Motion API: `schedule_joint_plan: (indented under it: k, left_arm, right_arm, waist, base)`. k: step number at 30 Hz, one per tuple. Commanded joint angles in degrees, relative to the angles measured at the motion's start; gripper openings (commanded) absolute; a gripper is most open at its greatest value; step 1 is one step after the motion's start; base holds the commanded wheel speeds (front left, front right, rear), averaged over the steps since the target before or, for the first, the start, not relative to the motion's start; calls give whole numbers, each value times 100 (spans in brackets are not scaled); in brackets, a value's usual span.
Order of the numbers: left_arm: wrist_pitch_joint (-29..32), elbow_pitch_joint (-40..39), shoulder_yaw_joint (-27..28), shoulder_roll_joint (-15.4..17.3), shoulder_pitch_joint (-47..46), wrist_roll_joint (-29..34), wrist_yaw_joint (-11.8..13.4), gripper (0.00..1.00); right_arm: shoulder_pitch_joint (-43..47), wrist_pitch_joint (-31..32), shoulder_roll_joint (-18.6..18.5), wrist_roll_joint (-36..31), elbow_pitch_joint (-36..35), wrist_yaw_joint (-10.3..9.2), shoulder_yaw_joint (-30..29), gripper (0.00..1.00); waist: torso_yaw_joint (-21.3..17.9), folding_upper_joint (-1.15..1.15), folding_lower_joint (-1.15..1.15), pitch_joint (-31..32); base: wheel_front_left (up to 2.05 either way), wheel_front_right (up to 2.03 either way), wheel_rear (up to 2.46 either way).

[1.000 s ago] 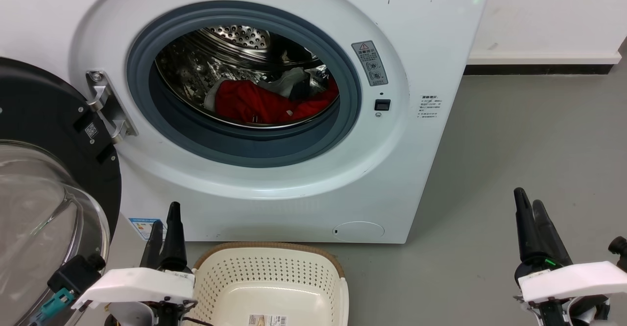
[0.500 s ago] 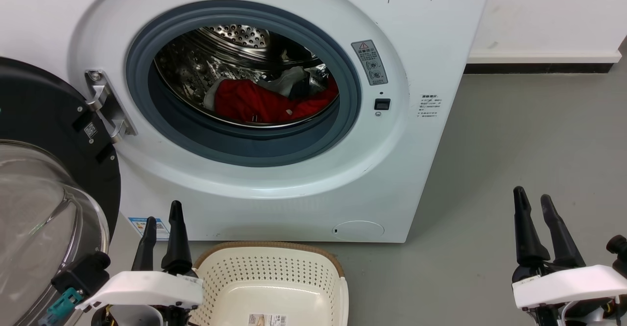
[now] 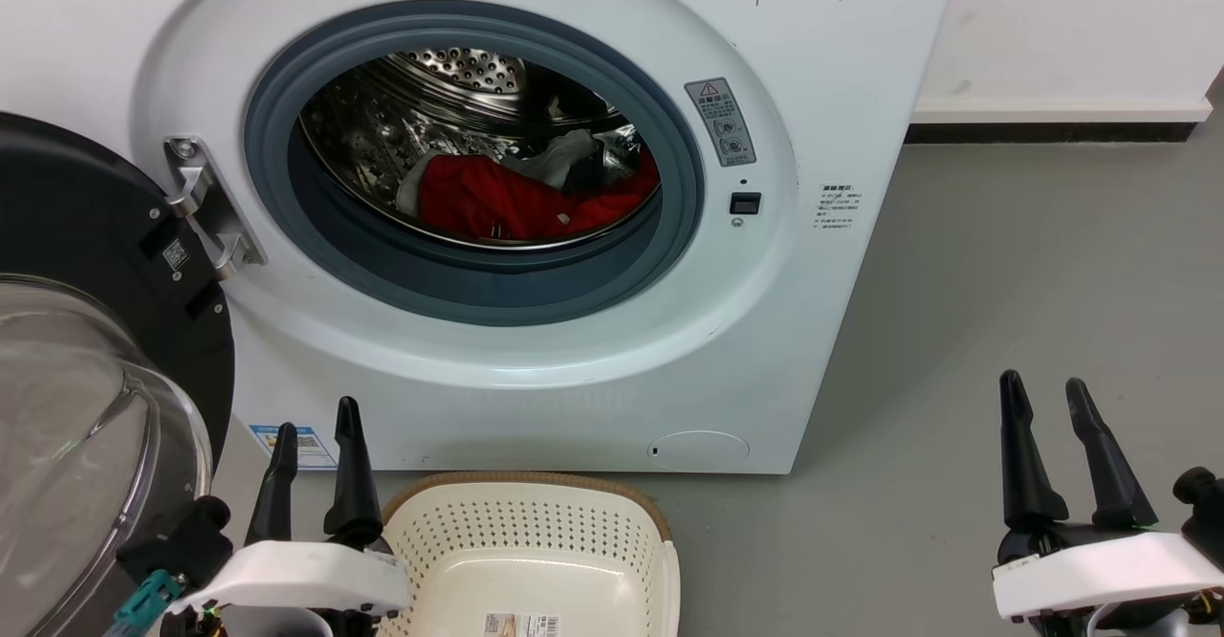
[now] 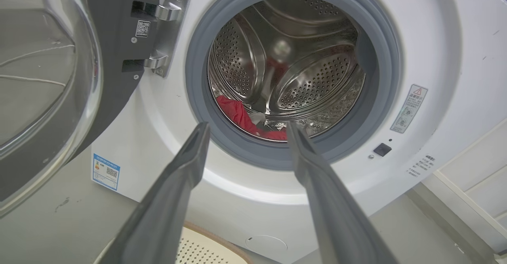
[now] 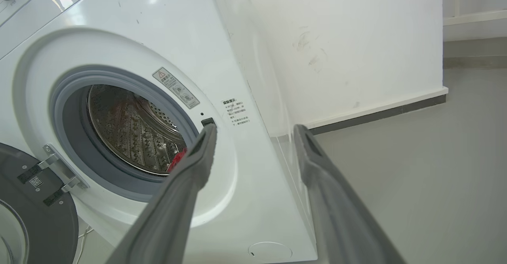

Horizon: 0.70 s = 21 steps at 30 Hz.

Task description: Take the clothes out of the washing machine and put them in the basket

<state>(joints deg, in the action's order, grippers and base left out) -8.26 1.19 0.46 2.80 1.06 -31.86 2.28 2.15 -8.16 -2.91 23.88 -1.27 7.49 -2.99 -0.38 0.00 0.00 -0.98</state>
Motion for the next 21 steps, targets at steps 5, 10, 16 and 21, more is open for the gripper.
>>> schedule_joint_plan:
  k: [5,10,16,21]
  left_arm:
    - [-101,-88,-33,11,39,347,51,100]
    - [-173,-98,-63,11,69,609,83,100]
    - [-254,-142,-83,12,112,932,120,100]
    - [-325,-191,-97,11,152,1205,160,100]
  right_arm:
    - [44,-112,0,-401,-136,0,16,100]
    - [93,-179,0,-709,-179,0,25,100]
    - [150,-263,1,-1022,-224,0,11,100]
    - [185,-326,1,-1283,-254,0,31,100]
  waist:
    - [-4,0,0,-3]
    - [-9,0,0,-6]
    - [-16,0,0,-10]
    - [-21,0,0,-13]
  base:
    - [0,0,0]
    - [0,0,0]
    - [0,0,0]
    - [0,0,0]
